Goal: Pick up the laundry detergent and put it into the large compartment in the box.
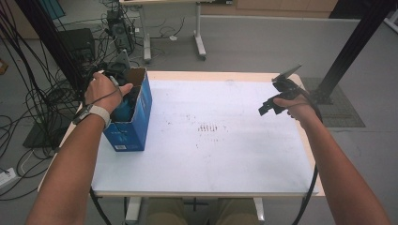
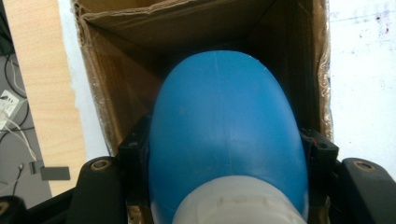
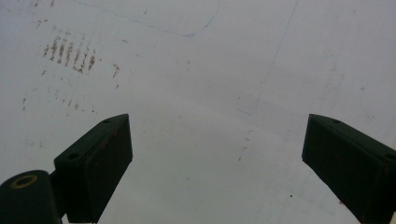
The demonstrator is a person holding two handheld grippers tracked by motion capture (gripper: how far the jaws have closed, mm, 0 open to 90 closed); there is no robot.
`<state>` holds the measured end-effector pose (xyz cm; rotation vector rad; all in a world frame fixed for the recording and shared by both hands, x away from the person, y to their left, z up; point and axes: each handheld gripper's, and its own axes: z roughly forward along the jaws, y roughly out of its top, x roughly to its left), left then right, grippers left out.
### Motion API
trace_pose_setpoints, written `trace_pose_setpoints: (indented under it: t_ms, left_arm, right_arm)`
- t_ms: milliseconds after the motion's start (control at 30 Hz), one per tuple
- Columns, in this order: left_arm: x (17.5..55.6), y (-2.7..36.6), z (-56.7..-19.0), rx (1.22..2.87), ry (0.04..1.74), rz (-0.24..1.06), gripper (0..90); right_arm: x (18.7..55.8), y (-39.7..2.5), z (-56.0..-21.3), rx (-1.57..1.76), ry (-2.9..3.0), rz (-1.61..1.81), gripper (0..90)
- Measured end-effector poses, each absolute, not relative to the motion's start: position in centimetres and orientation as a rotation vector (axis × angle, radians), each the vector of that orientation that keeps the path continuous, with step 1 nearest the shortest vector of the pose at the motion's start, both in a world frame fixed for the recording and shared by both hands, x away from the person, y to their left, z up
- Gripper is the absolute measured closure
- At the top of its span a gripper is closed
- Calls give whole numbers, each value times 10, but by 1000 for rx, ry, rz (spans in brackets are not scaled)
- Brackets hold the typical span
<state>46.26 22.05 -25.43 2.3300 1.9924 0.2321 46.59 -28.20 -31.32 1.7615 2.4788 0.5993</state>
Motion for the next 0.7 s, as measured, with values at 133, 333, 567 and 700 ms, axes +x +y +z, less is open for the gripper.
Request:
trace_pose_setpoints:
  t_ms: [133, 333, 567, 700]
  left_arm:
    - [463, 221, -257, 2333, 1996, 227, 372]
    - [462, 223, -263, 2336, 2000, 224, 373]
    - [462, 223, -268, 2345, 2008, 224, 373]
    - [462, 223, -270, 2346, 2003, 225, 372]
  right_arm:
    - [466, -282, -313, 1763, 2475, 602, 84]
    - [466, -282, -315, 1769, 2478, 597, 84]
    - [466, -282, -317, 1766, 2480, 600, 84]
    - [466, -283, -317, 1767, 2480, 599, 84]
